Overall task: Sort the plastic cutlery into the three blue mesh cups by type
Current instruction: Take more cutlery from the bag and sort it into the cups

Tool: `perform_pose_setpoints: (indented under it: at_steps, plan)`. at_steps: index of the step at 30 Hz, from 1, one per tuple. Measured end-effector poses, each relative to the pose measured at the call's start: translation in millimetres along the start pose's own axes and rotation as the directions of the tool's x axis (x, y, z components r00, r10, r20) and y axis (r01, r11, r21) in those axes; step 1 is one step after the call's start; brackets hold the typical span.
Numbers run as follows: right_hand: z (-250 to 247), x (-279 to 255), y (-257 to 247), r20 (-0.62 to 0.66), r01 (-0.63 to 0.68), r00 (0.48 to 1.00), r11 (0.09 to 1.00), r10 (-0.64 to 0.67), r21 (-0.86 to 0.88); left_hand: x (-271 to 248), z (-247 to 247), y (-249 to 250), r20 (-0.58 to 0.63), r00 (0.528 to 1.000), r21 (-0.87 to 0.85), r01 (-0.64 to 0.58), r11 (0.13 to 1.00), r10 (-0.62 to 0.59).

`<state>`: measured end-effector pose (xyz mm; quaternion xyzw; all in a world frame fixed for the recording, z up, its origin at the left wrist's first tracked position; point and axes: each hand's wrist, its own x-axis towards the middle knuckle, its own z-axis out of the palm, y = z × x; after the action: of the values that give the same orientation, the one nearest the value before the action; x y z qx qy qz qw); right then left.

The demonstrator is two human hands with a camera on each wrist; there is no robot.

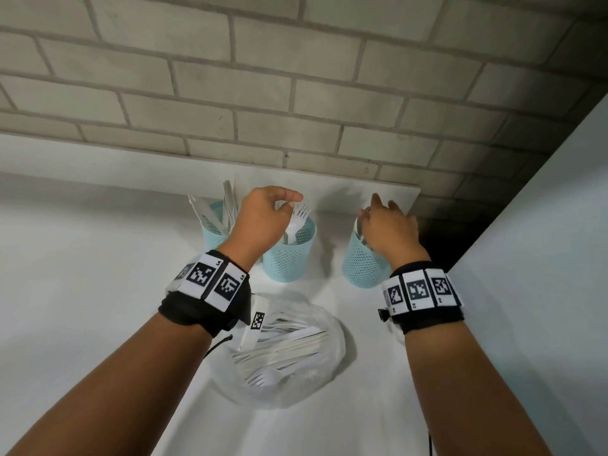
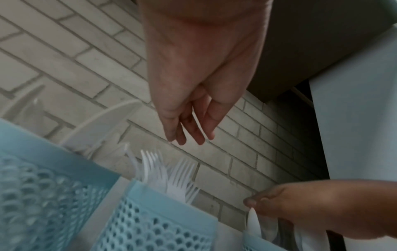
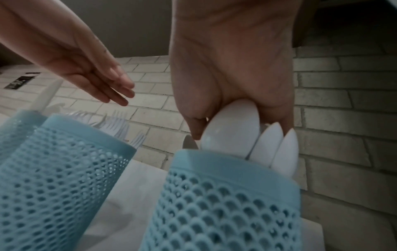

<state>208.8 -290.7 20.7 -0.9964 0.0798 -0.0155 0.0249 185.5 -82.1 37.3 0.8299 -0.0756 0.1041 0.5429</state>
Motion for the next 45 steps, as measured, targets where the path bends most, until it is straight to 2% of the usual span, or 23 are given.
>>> perform_pose_setpoints:
  at_steps: [2, 4, 5, 6, 7, 8, 9, 10, 11, 12, 13, 14, 15, 16, 20, 24, 28, 31, 37, 42, 45]
  plan:
    - [-5.8, -1.1, 0.3, 0.055, -0.017, 0.998, 0.998, 0.014, 0.061, -9.7, -7.4, 4.5, 0.006, 1.000, 0.006, -0.008, 1.000, 0.008]
    - [-9.6, -2.8, 0.0, 0.022, 0.006, 1.000, 0.996, -0.008, 0.094, -19.7, -15.0, 4.6, 0.036, 0.999, 0.007, 0.038, 0.999, -0.038]
    - [-11.2, -7.4, -2.4, -0.069, 0.032, 0.997, 0.993, -0.024, 0.117, -25.2, -18.9, 2.6, 0.056, 0.996, 0.003, 0.070, 0.998, -0.070]
    - [-12.1, -14.8, -6.1, -0.213, 0.080, 0.976, 0.983, -0.044, 0.163, -31.1, -22.4, -0.1, 0.080, 0.992, 0.011, 0.096, 0.995, -0.097]
    - [-12.7, -25.5, -11.8, -0.379, 0.156, 0.924, 0.960, -0.058, 0.234, -37.6, -25.3, -3.9, 0.114, 0.986, 0.037, 0.119, 0.992, -0.123]
    - [-12.8, -37.9, -18.4, -0.505, 0.258, 0.861, 0.907, -0.060, 0.333, -44.8, -28.3, -7.7, 0.157, 0.976, 0.083, 0.139, 0.987, -0.150]
    - [-14.3, -52.2, -25.8, -0.534, 0.354, 0.843, 0.816, -0.067, 0.457, -51.8, -30.3, -11.6, 0.206, 0.962, 0.142, 0.152, 0.978, -0.180]
    - [-16.2, -66.2, -33.4, -0.460, 0.396, 0.881, 0.708, -0.113, 0.585, -58.8, -32.1, -15.5, 0.259, 0.943, 0.205, 0.158, 0.966, -0.209]
    - [-17.0, -79.2, -41.1, -0.291, 0.358, 0.933, 0.626, -0.211, 0.692, -65.5, -33.5, -18.4, 0.317, 0.917, 0.280, 0.154, 0.947, -0.243]
    - [-14.7, -90.9, -49.2, -0.071, 0.281, 0.935, 0.607, -0.346, 0.743, -72.1, -34.2, -20.0, 0.371, 0.884, 0.368, 0.143, 0.919, -0.286]
    - [-10.3, -100.8, -56.8, 0.137, 0.233, 0.874, 0.651, -0.465, 0.723, -78.0, -33.8, -21.3, 0.409, 0.848, 0.462, 0.127, 0.878, -0.338]
    - [-3.3, -108.6, -64.0, 0.284, 0.248, 0.794, 0.713, -0.538, 0.657, -82.8, -32.4, -22.6, 0.422, 0.820, 0.551, 0.107, 0.828, -0.387]
    - [4.0, -115.1, -70.8, 0.354, 0.304, 0.744, 0.760, -0.566, 0.575, -86.9, -30.7, -23.9, 0.414, 0.803, 0.620, 0.096, 0.778, -0.429]
    - [10.4, -121.6, -76.9, 0.374, 0.363, 0.732, 0.791, -0.570, 0.493, -91.0, -28.8, -23.9, 0.392, 0.798, 0.667, 0.096, 0.739, -0.458]
    - [30.2, -138.3, -89.9, 0.360, 0.420, 0.781, 0.856, -0.510, 0.302, -108.6, -23.8, -26.6, 0.330, 0.824, 0.737, 0.080, 0.671, -0.460]
    - [37.2, -145.1, -95.5, 0.297, 0.479, 0.798, 0.851, -0.525, 0.218, -120.3, -23.2, -31.2, 0.226, 0.900, 0.667, 0.136, 0.733, -0.373]
    - [36.9, -151.8, -98.7, 0.340, 0.523, 0.777, 0.844, -0.529, 0.119, -125.9, -25.9, -30.0, 0.212, 0.929, 0.608, 0.118, 0.785, -0.304]
    - [38.1, -157.1, -103.1, 0.328, 0.525, 0.785, 0.845, -0.525, 0.096, -128.1, -26.6, -29.9, 0.226, 0.933, 0.592, 0.098, 0.800, -0.281]
    - [51.2, -167.9, -119.2, 0.366, 0.497, 0.826, 0.861, -0.430, -0.111, -136.3, -26.4, -28.2, 0.228, 0.935, 0.547, 0.107, 0.830, -0.271]
    - [63.1, -172.9, -122.4, 0.207, 0.469, 0.876, 0.872, -0.437, -0.142, -139.9, -30.6, -25.4, 0.238, 0.933, 0.512, 0.116, 0.851, -0.271]
    - [66.8, -170.5, -120.7, 0.134, 0.440, 0.895, 0.891, -0.426, -0.111, -138.7, -32.6, -27.4, 0.313, 0.895, 0.544, 0.105, 0.832, -0.318]
